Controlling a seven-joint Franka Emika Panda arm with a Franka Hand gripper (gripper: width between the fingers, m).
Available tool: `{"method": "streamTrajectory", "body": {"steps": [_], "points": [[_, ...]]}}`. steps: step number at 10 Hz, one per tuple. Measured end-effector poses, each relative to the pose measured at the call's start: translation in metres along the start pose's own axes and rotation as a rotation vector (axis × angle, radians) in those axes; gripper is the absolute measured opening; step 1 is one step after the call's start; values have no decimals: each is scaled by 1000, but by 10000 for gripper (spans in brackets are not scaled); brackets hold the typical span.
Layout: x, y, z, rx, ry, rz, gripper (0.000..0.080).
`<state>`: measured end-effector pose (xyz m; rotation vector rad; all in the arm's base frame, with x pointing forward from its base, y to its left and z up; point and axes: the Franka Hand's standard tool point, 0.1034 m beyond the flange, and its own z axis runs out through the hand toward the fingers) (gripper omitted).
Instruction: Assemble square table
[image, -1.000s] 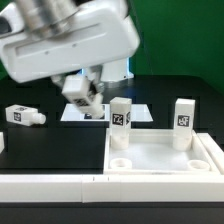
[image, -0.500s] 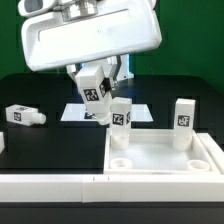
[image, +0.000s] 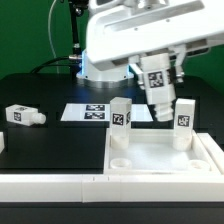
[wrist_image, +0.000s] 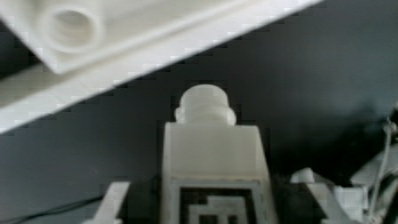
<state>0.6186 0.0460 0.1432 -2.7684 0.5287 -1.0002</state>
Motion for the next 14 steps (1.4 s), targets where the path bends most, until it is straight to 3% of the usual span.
{"method": "streamTrajectory", "body": {"steps": [1,4,6,11,14], "points": [[-10,5,6,-8,-32,-2,281],[-13,4,7,-5,-65,-7,282],[-20,-26,17,48,-119,-206,282],[-29,-29,20,45,-99,-194,282],[-36,-39,33,37,-100,-468,282]]}}
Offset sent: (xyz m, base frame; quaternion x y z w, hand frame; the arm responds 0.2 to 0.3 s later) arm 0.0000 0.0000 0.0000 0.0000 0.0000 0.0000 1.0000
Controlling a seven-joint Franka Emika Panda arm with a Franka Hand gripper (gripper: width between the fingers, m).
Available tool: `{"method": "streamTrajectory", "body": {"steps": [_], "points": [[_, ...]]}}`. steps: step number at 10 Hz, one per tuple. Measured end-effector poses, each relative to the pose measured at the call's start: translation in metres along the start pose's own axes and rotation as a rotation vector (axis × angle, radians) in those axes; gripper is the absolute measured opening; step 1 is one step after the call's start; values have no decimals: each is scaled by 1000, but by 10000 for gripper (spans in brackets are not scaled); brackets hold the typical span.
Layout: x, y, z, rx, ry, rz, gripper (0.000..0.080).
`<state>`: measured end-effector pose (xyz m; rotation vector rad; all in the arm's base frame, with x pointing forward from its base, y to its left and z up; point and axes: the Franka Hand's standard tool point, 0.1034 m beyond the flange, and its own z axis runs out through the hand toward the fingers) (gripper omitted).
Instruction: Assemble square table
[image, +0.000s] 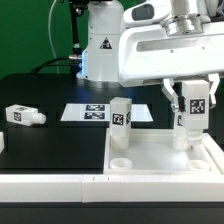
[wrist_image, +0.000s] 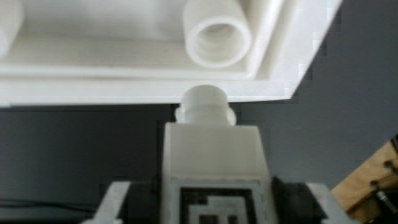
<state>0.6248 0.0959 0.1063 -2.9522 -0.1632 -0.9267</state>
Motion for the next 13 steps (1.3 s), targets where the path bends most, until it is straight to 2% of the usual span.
{"method": "streamTrajectory", "body": {"steps": [4,5,6,7,12,13], "points": [[-1,3,1,-6,-2,1,282],[-4,0,2,3,-24,6,282],[-5,-13,5,45,-115,28,282],[0,-22,7,59,-157,73,282],[-2,-18,12,49,-158,66,282],[-4,-14,16,38,-155,50,282]]}}
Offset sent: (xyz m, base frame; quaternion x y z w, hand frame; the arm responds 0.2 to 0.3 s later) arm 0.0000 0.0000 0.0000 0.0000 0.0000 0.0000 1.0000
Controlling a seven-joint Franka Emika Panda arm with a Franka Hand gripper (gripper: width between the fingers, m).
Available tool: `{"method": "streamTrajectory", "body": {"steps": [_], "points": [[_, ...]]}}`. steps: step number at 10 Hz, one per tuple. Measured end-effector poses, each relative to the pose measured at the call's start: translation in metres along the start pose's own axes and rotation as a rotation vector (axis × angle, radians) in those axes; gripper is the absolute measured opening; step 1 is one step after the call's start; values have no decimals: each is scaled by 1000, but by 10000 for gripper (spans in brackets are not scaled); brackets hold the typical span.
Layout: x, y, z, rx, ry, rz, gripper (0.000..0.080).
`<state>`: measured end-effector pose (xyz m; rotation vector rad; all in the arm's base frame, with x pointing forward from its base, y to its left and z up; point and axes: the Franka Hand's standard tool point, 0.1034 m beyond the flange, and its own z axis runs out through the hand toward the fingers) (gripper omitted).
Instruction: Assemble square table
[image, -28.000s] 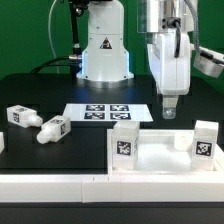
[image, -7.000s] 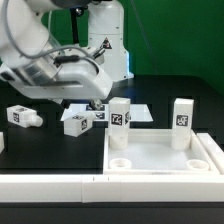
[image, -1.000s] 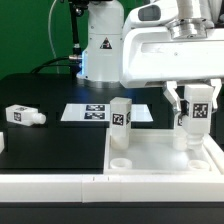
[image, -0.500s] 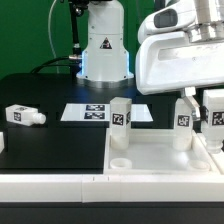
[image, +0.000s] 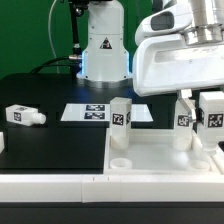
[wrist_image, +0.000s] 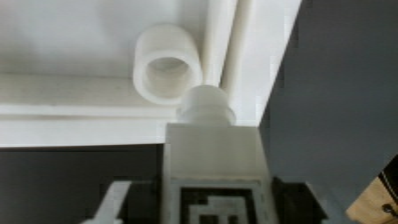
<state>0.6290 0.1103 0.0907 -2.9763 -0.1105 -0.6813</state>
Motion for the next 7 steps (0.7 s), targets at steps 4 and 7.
{"method": "streamTrajectory", "body": {"steps": [4,7], "points": [[-10,0,7,-13,1,-15,282],[-10,9,10,-24,13,-9,282]]}}
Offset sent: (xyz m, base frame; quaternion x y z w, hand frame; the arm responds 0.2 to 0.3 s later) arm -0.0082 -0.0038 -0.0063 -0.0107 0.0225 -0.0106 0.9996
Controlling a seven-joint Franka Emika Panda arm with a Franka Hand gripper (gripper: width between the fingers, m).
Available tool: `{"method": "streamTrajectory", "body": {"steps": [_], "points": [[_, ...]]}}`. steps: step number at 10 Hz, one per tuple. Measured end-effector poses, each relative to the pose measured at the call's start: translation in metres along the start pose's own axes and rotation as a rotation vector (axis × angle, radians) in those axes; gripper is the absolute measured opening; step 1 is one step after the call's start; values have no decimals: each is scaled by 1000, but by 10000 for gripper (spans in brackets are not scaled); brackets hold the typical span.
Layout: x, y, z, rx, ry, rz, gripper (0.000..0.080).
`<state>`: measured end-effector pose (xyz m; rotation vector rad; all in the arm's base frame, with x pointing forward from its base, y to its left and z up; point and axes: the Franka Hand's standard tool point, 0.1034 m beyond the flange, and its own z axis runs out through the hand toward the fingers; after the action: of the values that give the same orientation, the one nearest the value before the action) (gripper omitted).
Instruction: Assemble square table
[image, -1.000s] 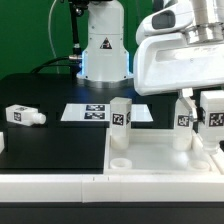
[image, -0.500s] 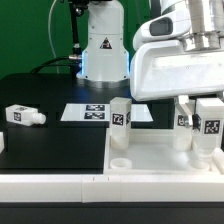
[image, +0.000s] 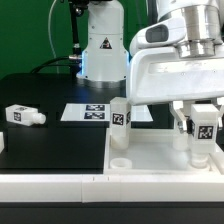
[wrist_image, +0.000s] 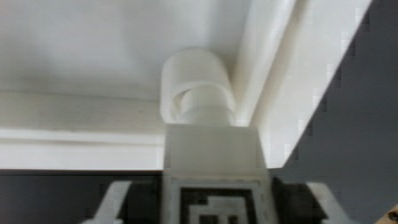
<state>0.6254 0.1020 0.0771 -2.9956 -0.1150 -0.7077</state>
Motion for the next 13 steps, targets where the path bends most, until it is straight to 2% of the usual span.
{"method": "streamTrajectory", "body": {"steps": [4,8,9,10,11,12,13], "points": [[-9,0,8,-2,-13,4,282],[-9,-3,9,-4,-2,1,282],[-9,-3,9,-4,-3,1,342],[-10,-3,9,-4,-4,1,523],[-10,-6,9,6,-28,19,523],[-5,-12,5,18,-45,40,623],[2,-15,1,29,-67,60,641]]}}
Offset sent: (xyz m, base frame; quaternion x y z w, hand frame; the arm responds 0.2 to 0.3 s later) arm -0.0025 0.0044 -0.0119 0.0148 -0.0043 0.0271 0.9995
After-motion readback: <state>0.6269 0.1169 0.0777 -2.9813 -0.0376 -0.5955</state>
